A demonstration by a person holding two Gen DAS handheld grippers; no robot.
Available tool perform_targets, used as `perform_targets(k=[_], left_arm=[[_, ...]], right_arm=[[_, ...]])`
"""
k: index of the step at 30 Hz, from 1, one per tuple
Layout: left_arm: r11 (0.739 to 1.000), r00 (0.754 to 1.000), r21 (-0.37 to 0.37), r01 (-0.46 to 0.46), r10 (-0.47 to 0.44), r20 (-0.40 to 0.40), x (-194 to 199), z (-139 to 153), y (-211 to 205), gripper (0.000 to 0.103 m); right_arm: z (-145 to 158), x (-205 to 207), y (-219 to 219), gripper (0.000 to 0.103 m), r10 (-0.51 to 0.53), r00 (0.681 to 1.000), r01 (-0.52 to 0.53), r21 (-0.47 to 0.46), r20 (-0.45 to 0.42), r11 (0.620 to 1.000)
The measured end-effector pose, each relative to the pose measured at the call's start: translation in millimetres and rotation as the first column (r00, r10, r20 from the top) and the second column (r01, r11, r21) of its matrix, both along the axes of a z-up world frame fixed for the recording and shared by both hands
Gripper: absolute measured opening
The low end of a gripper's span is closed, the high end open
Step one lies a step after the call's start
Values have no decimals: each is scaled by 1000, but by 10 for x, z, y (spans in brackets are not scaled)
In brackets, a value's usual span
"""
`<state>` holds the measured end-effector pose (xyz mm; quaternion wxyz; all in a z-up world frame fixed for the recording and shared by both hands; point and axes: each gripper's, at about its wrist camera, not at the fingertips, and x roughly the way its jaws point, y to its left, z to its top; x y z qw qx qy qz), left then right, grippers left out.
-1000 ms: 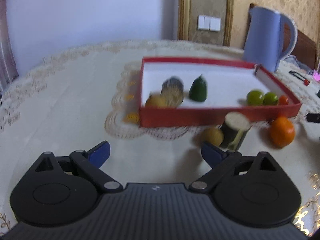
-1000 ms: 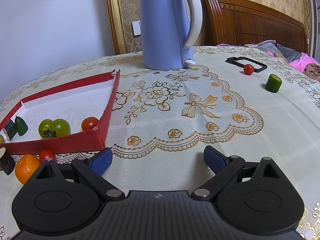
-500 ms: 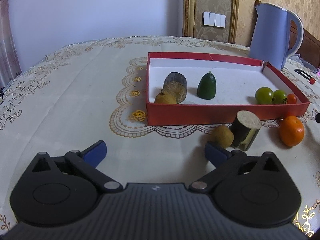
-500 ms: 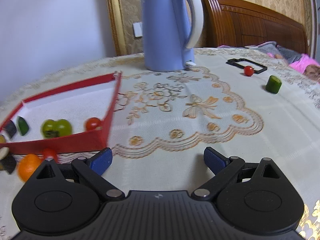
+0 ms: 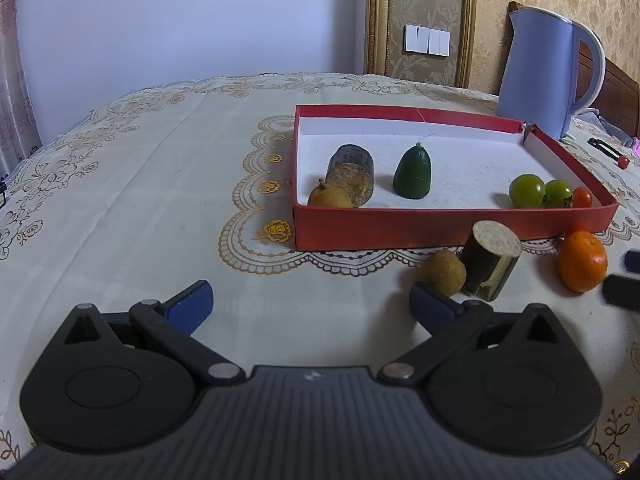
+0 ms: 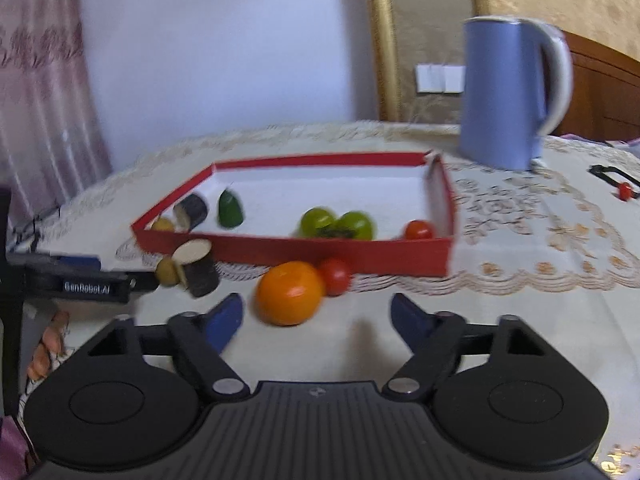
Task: Organize fruits
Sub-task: 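Move the right gripper to the orange and close on it, then carry the orange into the red tray and open the right gripper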
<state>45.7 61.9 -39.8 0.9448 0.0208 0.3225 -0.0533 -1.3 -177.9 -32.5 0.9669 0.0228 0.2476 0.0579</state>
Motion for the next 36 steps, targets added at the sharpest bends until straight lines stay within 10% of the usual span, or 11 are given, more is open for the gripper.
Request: perform_targets(k=[11, 25, 36], left_arm=[[1000, 1000, 0, 0, 0, 0, 0, -1, 0, 103], [1000, 1000, -1, 0, 0, 0, -6, -1, -2, 103], [1000, 1000, 0, 0, 0, 1, -6, -2, -2, 103]], right_arm=[[-87, 221, 251, 42, -12, 1000, 11, -43, -20, 999], [233, 138, 84, 40, -88, 981, 108, -109, 172, 988], [229, 1007, -402, 40, -177, 982, 182, -86, 62, 979]])
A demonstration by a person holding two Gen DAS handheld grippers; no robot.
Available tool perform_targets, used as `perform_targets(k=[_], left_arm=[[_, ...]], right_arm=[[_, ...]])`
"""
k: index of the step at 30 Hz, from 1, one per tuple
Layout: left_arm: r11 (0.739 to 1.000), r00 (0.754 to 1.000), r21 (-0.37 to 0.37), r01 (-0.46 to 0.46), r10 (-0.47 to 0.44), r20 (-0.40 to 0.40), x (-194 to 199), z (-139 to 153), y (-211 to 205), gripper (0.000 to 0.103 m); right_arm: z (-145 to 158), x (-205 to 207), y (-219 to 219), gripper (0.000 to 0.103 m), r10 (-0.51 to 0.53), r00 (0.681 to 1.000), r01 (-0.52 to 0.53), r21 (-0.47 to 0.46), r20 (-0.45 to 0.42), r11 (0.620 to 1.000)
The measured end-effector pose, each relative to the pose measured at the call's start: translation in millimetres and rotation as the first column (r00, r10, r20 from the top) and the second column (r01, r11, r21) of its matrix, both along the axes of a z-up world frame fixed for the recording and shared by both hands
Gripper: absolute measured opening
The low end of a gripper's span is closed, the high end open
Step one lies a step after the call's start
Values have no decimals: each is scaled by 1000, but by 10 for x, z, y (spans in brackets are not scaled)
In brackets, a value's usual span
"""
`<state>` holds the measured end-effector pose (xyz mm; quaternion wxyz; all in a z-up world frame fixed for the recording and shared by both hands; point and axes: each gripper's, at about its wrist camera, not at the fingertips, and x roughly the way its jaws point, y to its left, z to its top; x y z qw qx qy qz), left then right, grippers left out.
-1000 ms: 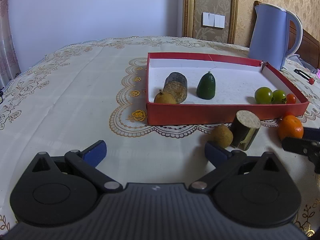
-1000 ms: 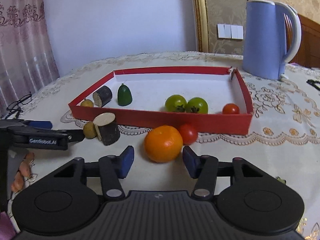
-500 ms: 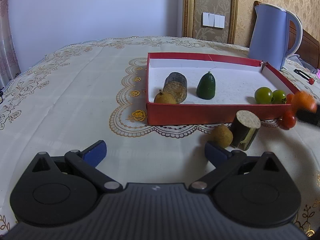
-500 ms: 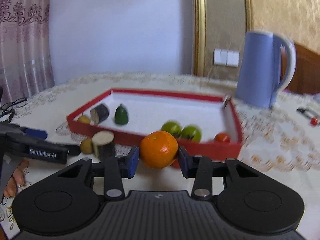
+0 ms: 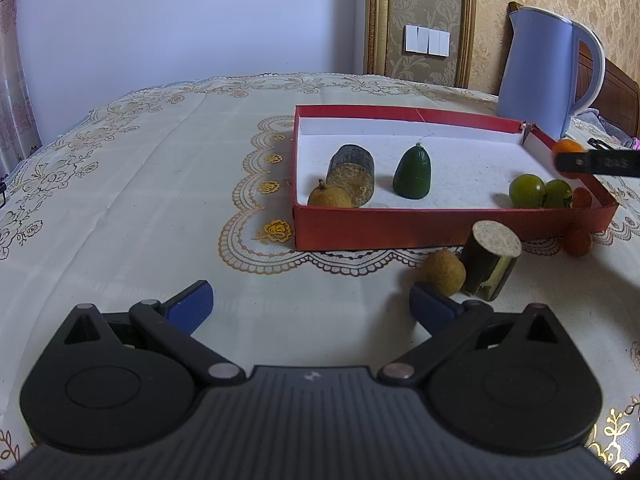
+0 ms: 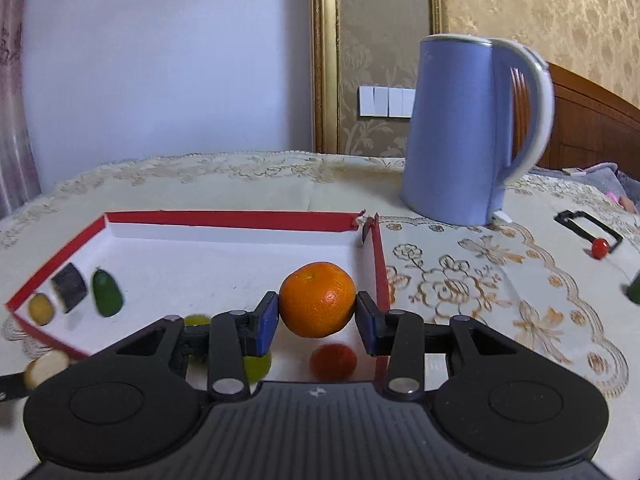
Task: Organize fruits
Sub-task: 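Carry the orange into the red tray and open the right gripper, then reach the left gripper to the second brown pear and close on it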
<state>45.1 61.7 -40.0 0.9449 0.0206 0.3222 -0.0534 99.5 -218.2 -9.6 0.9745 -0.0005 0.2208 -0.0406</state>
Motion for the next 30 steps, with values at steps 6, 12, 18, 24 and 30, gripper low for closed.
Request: perform_targets(k=[6, 12, 18, 24, 30], left_arm=[[1000, 1000, 0, 0, 0, 0, 0, 0, 0, 103], [1000, 1000, 0, 0, 0, 0, 0, 0, 0, 103], [1000, 1000, 0, 0, 0, 0, 0, 0, 1, 103], [1000, 1000, 0, 0, 0, 0, 0, -1, 0, 103], [1000, 1000, 0, 0, 0, 0, 0, -1, 0, 103]], right_arm=[[-108, 261, -18, 41, -19, 998, 18, -11, -60, 1000], [-147, 291, -10, 42, -10, 997, 10, -7, -72, 1000], [-49, 60, -62, 61, -1, 999, 2, 35, -43, 999], [-8, -503, -91, 77, 7, 1000, -8, -7, -30, 1000], [-194, -839, -201, 77, -31, 997, 27, -58, -70, 998]])
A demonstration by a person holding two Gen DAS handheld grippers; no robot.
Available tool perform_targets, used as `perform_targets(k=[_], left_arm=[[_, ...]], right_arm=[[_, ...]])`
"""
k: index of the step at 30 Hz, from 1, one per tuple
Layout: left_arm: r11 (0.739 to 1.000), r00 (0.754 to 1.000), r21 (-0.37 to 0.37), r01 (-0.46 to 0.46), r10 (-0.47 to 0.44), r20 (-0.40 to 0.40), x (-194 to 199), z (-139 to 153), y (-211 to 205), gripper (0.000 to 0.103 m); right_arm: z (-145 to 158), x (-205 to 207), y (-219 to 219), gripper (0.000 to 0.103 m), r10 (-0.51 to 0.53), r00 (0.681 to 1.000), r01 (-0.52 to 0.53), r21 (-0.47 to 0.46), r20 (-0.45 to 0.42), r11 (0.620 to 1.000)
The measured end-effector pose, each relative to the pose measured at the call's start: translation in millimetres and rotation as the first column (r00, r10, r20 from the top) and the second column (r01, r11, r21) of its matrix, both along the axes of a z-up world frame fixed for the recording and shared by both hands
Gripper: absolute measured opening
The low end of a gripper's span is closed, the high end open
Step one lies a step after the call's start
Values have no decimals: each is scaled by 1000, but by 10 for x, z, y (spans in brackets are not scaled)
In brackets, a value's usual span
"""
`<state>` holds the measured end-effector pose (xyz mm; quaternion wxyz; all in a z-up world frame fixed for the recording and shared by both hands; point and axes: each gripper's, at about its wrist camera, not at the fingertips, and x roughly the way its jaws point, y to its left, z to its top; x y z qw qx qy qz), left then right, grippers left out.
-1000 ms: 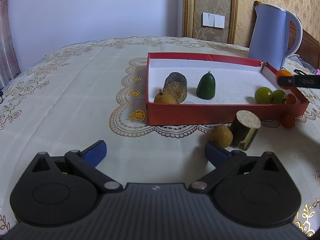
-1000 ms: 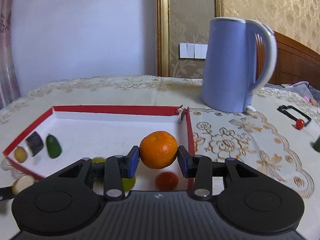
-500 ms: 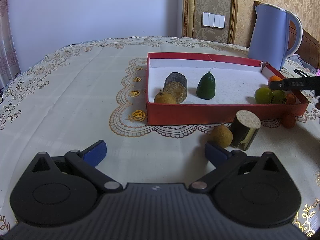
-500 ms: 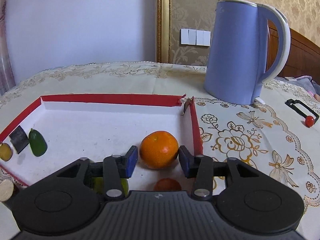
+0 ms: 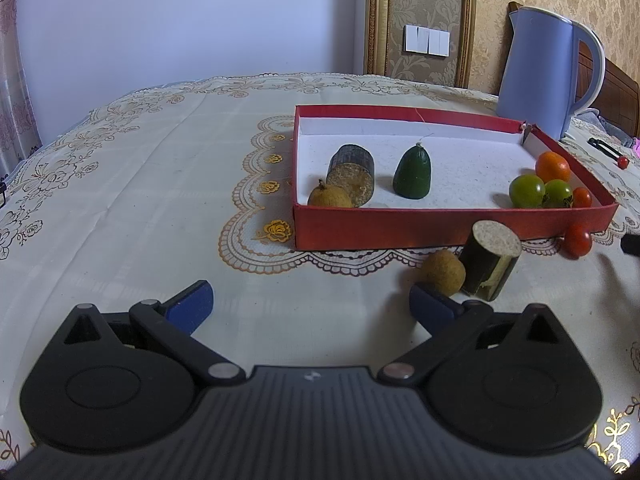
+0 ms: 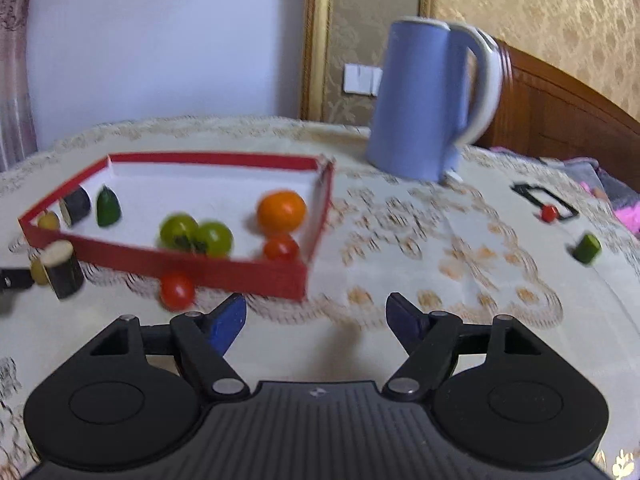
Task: Organize fruits
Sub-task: 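Reach the left gripper to the second brown pear and close on it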
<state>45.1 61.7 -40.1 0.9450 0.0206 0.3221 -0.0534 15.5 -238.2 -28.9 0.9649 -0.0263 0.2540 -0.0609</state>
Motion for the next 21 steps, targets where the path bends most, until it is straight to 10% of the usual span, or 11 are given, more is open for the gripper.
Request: perform_targets(k=[21], left_arm=[[994, 993, 48, 99, -102, 58, -179, 109, -242, 103]], right_arm=[[-140, 100, -172, 88, -12, 998, 17, 74, -68, 997]])
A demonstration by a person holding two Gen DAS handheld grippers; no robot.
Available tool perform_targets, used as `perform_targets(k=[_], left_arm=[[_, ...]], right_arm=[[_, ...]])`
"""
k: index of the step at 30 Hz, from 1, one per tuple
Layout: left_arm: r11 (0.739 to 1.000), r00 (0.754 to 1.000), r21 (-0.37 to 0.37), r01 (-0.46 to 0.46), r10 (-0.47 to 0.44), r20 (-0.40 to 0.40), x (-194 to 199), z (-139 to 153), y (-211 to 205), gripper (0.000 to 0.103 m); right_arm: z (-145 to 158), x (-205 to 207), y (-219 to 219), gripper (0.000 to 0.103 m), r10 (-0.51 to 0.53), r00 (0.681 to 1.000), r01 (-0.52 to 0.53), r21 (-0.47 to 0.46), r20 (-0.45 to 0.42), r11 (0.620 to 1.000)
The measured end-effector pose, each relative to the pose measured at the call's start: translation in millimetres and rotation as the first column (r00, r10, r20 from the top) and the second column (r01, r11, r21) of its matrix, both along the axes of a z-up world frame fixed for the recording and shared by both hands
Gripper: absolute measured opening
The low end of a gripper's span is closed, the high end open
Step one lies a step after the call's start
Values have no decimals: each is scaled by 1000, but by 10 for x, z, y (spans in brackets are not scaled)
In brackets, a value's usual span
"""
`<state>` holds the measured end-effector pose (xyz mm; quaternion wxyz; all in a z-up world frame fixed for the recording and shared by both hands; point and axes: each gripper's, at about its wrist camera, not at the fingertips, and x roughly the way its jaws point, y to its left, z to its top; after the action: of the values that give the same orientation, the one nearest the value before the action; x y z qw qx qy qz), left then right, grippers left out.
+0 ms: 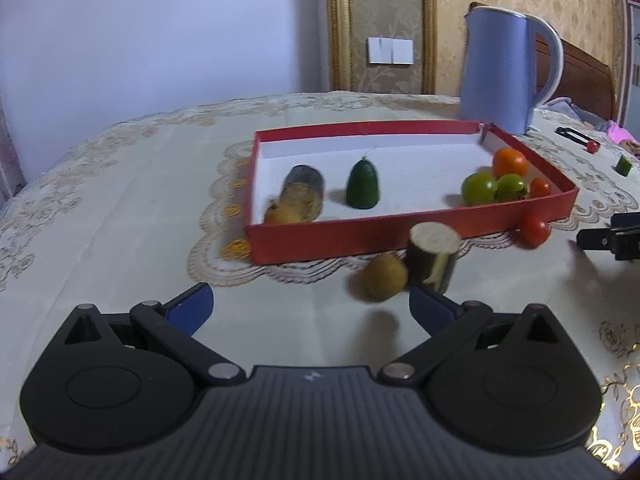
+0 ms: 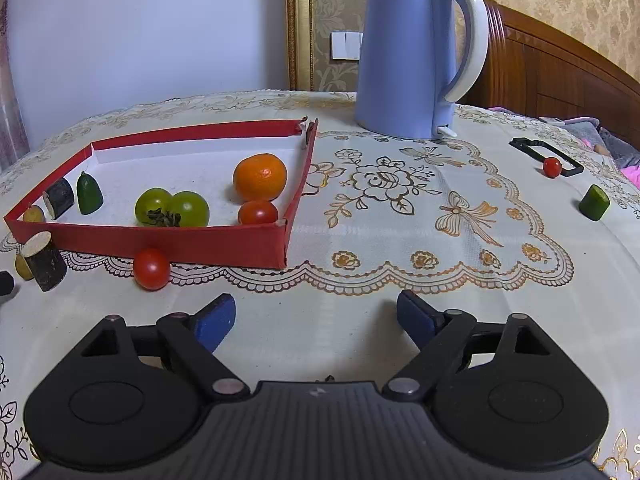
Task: Organize fruits
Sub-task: 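Reach the left gripper to the second brown pear and close on it, then carry the pear into the red tray, lower it, open the left gripper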
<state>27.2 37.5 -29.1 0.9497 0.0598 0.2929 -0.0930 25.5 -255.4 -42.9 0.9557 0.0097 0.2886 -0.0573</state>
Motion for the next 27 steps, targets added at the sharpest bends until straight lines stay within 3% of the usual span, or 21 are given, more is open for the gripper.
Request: perform_targets(k=[2, 4, 5, 8, 10, 13, 15, 17, 27], left_arm=[[1000, 1000, 29, 2, -2, 9, 41, -12, -71, 102], [999, 1000, 49, 16, -16, 4, 79, -27, -120, 94], [999, 1000, 45, 25, -25, -8, 104, -33, -129, 85], [999, 999, 20, 29, -28, -30, 161, -58, -109, 81], [999, 999, -10, 34, -34, -38, 177, -58, -81, 72], [999, 998, -16, 47, -48, -33, 168, -48, -97, 56], [997, 996, -30, 75, -76, -39, 144, -30, -124, 32], [997, 997, -10, 73, -73, -38, 123, -14, -182, 23], [999, 1000, 31, 28, -28, 0, 66, 87, -230, 22]], right_arm=[[0, -2, 1, 88, 0, 1000, 0, 1, 0, 1000], [-1, -1, 2, 88, 0, 1000, 0, 0, 0, 1000], [-1, -2, 2, 88, 0, 1000, 0, 0, 0, 1000], [-1, -3, 2, 88, 0, 1000, 0, 0, 0, 1000], [-3, -2, 2, 89, 0, 1000, 0, 0, 0, 1000], [-4, 0, 8, 89, 0, 1000, 0, 0, -1, 1000], [-4, 1, 10, 89, 0, 1000, 0, 0, 0, 1000], [-5, 1, 7, 89, 0, 1000, 0, 0, -1, 1000], [-4, 1, 6, 89, 0, 1000, 0, 1, -1, 1000]])
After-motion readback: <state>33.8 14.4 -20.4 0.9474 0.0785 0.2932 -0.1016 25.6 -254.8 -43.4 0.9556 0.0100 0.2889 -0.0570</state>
